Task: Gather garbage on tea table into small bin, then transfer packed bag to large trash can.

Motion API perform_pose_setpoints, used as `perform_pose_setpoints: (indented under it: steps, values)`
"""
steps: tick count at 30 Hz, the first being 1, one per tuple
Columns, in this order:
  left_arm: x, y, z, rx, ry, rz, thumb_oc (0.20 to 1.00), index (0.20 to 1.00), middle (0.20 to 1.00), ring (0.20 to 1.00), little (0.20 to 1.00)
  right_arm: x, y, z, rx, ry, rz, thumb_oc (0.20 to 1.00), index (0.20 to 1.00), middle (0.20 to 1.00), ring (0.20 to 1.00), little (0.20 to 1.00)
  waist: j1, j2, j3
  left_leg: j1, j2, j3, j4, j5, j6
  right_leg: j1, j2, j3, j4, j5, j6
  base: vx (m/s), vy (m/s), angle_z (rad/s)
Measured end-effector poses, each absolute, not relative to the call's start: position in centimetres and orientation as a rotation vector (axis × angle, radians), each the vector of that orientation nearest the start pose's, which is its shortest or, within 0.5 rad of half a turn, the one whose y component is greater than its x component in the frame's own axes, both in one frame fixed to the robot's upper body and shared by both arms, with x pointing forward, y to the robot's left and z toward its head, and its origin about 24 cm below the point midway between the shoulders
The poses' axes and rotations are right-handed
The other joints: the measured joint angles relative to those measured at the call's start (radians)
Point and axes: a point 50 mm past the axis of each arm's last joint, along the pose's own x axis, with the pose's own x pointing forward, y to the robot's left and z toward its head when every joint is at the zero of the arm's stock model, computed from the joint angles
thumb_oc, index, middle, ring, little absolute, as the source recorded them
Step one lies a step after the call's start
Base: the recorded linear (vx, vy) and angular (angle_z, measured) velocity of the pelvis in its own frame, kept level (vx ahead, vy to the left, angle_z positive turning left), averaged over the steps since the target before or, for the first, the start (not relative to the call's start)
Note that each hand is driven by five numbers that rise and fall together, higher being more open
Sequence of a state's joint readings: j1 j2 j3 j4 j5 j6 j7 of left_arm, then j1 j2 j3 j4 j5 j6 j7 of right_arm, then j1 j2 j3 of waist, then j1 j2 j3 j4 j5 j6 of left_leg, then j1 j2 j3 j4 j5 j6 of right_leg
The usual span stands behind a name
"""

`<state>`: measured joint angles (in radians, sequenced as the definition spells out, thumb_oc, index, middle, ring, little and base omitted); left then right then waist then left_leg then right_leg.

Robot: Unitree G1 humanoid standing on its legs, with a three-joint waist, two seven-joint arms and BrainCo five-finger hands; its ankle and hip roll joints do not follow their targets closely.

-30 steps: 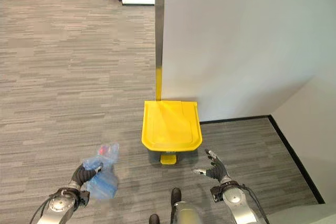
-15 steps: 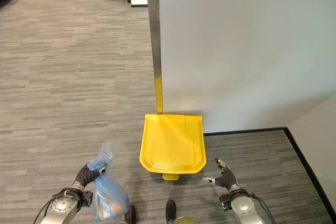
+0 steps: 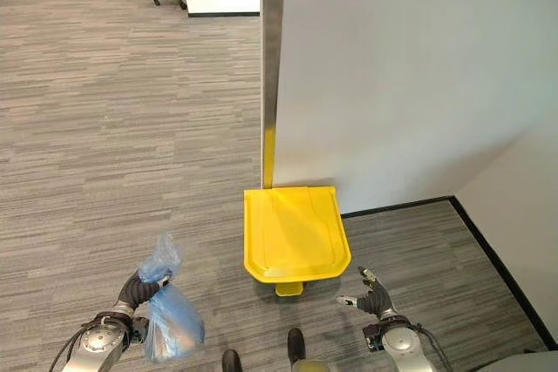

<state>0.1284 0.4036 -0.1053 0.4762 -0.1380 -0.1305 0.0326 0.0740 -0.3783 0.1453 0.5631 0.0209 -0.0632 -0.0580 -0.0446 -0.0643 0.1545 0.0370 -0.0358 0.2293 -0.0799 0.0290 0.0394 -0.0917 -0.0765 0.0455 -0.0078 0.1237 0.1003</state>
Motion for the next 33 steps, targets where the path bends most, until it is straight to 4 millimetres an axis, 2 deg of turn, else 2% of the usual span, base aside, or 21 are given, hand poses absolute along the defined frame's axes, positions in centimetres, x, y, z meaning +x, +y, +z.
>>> perform_pose_setpoints:
  steps: [2, 4, 5, 6, 7, 8, 9, 10, 11, 12, 13, 15, 17, 19, 21, 24, 28, 30, 33]
  values:
    - [18.7, 25.0, -6.0, 0.288, 0.48, 0.059, 0.2, 0.2, 0.2, 0.2, 0.2, 19.0, -24.1, -7.6, -0.395, 0.583, -0.02, 1.0, 1.0, 1.0, 1.0, 1.0, 0.001, -0.002, 0.007, 0.004, -0.009, 0.001, 0.0, -0.006, 0.009, -0.044, -0.005, 0.008, 0.091, -0.037, 0.014, 0.12, 0.116, -0.1]
    - [18.8, 25.1, -5.9, 0.288, 0.475, 0.066, 0.2, 0.2, 0.2, 0.2, 0.2, 19.0, -23.9, -7.6, -0.392, 0.583, -0.016, 1.0, 1.0, 1.0, 1.0, 1.0, 0.005, -0.012, 0.022, 0.011, -0.022, -0.003, 0.0, -0.014, 0.02, -0.104, -0.012, -0.003, 0.198, -0.049, 0.025, 0.16, 0.085, -0.34]
    - [18.8, 25.3, -5.8, 0.286, 0.473, 0.079, 0.2, 0.2, 0.2, 0.2, 0.2, 20.2, -23.7, -7.0, -0.393, 0.549, -0.011, 1.0, 1.0, 1.0, 1.0, 1.0, 0.015, -0.007, 0.055, 0.028, -0.02, -0.001, 0.0, -0.013, 0.037, -0.173, -0.019, -0.045, 0.332, -0.064, 0.066, 0.2, 0.077, -0.57]
    - [18.8, 25.5, -5.9, 0.286, 0.482, 0.086, 0.2, 0.2, 0.2, 0.2, 0.2, 20.7, -23.6, -6.7, -0.393, 0.531, -0.009, 1.0, 1.0, 1.0, 1.0, 1.0, 0.005, 0.001, 0.074, 0.031, -0.02, 0.0, 0.005, -0.021, 0.052, -0.219, -0.03, -0.09, 0.357, -0.106, 0.075, 0.21, 0.071, -0.35]
    - [18.8, 25.5, -5.9, 0.286, 0.484, 0.086, 0.2, 0.2, 0.2, 0.2, 0.2, 20.8, -23.7, -6.6, -0.396, 0.527, -0.01, 1.0, 1.0, 1.0, 1.0, 1.0, -0.005, 0.004, 0.08, 0.029, -0.021, -0.001, 0.01, -0.026, 0.058, -0.248, -0.04, -0.119, 0.319, -0.11, 0.081, 0.29, 0.045, 0.07]
    - [19.2, 25.5, -5.7, 0.286, 0.474, 0.088, 0.2, 0.2, 0.2, 0.2, 0.2, 20.7, -23.7, -6.6, -0.395, 0.532, -0.013, 1.0, 1.0, 1.0, 1.0, 1.0, -0.023, 0.0, 0.09, 0.027, -0.029, -0.008, 0.025, -0.036, 0.07, -0.28, -0.057, -0.164, 0.17, -0.105, 0.091, 0.29, 0.016, 0.3]
    - [19.6, 25.5, -5.6, 0.286, 0.466, 0.088, 0.2, 0.2, 0.2, 0.2, 0.2, 20.5, -23.7, -6.8, -0.393, 0.54, -0.013, 1.0, 1.0, 1.0, 1.0, 1.0, -0.027, -0.004, 0.091, 0.026, -0.039, -0.023, 0.04, -0.05, 0.07, -0.291, -0.071, -0.188, 0.09, -0.104, 0.09, 0.3, -0.012, 0.41]
    - [19.9, 25.3, -5.5, 0.283, 0.458, 0.087, 0.2, 0.2, 0.2, 0.2, 0.2, 20.1, -23.8, -7.0, -0.393, 0.551, -0.016, 1.0, 1.0, 1.0, 1.0, 1.0, -0.03, -0.007, 0.09, 0.029, -0.044, -0.039, 0.053, -0.064, 0.067, -0.287, -0.081, -0.214, 0.061, -0.095, 0.083, 0.22, -0.021, 0.54]
    - [20.1, 25.2, -5.4, 0.28, 0.45, 0.086, 0.2, 0.2, 0.2, 0.2, 0.2, 19.6, -23.9, -7.3, -0.391, 0.568, -0.02, 1.0, 1.0, 1.0, 1.0, 1.0, -0.031, -0.008, 0.089, 0.034, -0.05, -0.062, 0.064, -0.078, 0.06, -0.251, -0.089, -0.23, 0.054, -0.086, 0.09, 0.24, -0.034, 0.86]
    - [20.3, 25.2, -5.3, 0.279, 0.443, 0.085, 0.2, 0.2, 0.2, 0.2, 0.2, 18.9, -24.1, -7.6, -0.389, 0.587, -0.027, 1.0, 1.0, 1.0, 1.0, 1.0, -0.033, -0.013, 0.083, 0.04, -0.061, -0.108, 0.078, -0.096, 0.054, -0.2, -0.09, -0.224, 0.052, -0.081, 0.078, 0.3, -0.093, 0.86]
    - [20.3, 25.0, -5.3, 0.274, 0.443, 0.085, 0.2, 0.2, 0.2, 0.2, 0.2, 18.8, -24.5, -7.6, -0.392, 0.591, -0.04, 1.0, 1.0, 1.0, 1.0, 1.0, -0.033, -0.008, 0.082, 0.048, -0.057, -0.126, 0.087, -0.11, 0.042, -0.166, -0.082, -0.22, 0.019, -0.072, 0.043, 0.28, -0.12, 0.7]
    - [20.0, 24.7, -5.7, 0.258, 0.458, 0.086, 0.2, 0.2, 0.2, 0.2, 0.2, 19.1, -25.4, -7.2, -0.38, 0.578, -0.085, 1.0, 1.0, 1.0, 1.0, 1.0, -0.037, 0.038, 0.08, 0.041, -0.017, -0.168, 0.121, -0.125, 0.001, -0.132, -0.051, -0.241, 0.01, -0.066, 0.024, 0.21, -0.098, 0.51]
    - [19.7, 24.7, -6.0, 0.254, 0.471, 0.092, 0.2, 0.2, 0.2, 0.2, 0.2, 19.2, -25.9, -6.8, -0.355, 0.559, -0.117, 1.0, 1.0, 1.0, 1.0, 1.0, -0.039, 0.048, 0.075, 0.073, 0.011, -0.18, 0.124, -0.139, -0.017, -0.101, -0.024, -0.255, 0.019, -0.046, -0.005, 0.1, -0.033, 0.24]
    - [19.7, 24.8, -6.1, 0.256, 0.473, 0.093, 0.2, 0.2, 0.2, 0.2, 0.2, 21.4, -26.6, -4.4, -0.329, 0.424, -0.178, 1.0, 1.0, 1.0, 1.0, 1.0, -0.048, 0.053, 0.072, 0.085, 0.035, -0.179, 0.124, -0.145, -0.026, -0.088, 0.0, -0.259, 0.022, -0.034, -0.03, 0.1, -0.017, -0.09]
    - [20.3, 24.6, -5.7, 0.253, 0.455, 0.088, 0.2, 0.2, 0.2, 0.2, 0.2, 22.8, -27.7, -2.5, -0.312, 0.343, -0.227, 1.0, 1.0, 1.0, 1.0, 1.0, -0.062, 0.056, 0.056, 0.092, 0.055, -0.184, 0.109, -0.139, -0.035, -0.085, 0.021, -0.263, 0.023, -0.048, -0.042, 0.1, 0.006, -0.06]
    - [20.7, 24.5, -5.5, 0.253, 0.443, 0.084, 0.2, 0.2, 0.2, 0.2, 0.2, 22.6, -28.3, -2.5, -0.305, 0.351, -0.256, 1.0, 1.0, 1.0, 1.0, 1.0, -0.072, 0.058, 0.048, 0.094, 0.055, -0.187, 0.106, -0.136, -0.04, -0.085, 0.022, -0.262, 0.023, -0.051, -0.045, 0.02, 0.011, -0.03]
    - [20.8, 24.4, -5.4, 0.251, 0.439, 0.081, 0.2, 0.2, 0.2, 0.2, 0.2, 21.2, -28.4, -3.7, -0.288, 0.404, -0.277, 1.0, 1.0, 1.0, 1.0, 1.0, -0.094, 0.057, 0.041, 0.12, 0.044, -0.186, 0.07, -0.138, -0.043, -0.088, 0.019, -0.24, 0.026, -0.046, -0.04, -0.03, 0.025, -0.14]
    - [20.0, 24.4, -6.0, 0.253, 0.466, 0.075, 0.2, 0.2, 0.2, 0.2, 0.2, 20.3, -26.0, -6.1, -0.288, 0.5, -0.175, 1.0, 1.0, 1.0, 1.0, 1.0, -0.088, 0.035, 0.014, 0.122, 0.028, -0.165, 0.039, -0.138, -0.041, -0.116, 0.014, -0.204, 0.023, -0.031, -0.016, -0.04, 0.032, -0.39]
    - [19.8, 23.9, -6.2, 0.258, 0.476, 0.047, 0.2, 0.2, 0.2, 0.2, 0.2, 19.8, -24.0, -7.5, -0.296, 0.564, -0.08, 1.0, 1.0, 1.0, 1.0, 1.0, -0.085, 0.021, 0.005, 0.115, 0.013, -0.166, 0.039, -0.136, -0.033, -0.121, 0.001, -0.193, 0.023, -0.023, -0.005, -0.01, 0.012, -0.1]
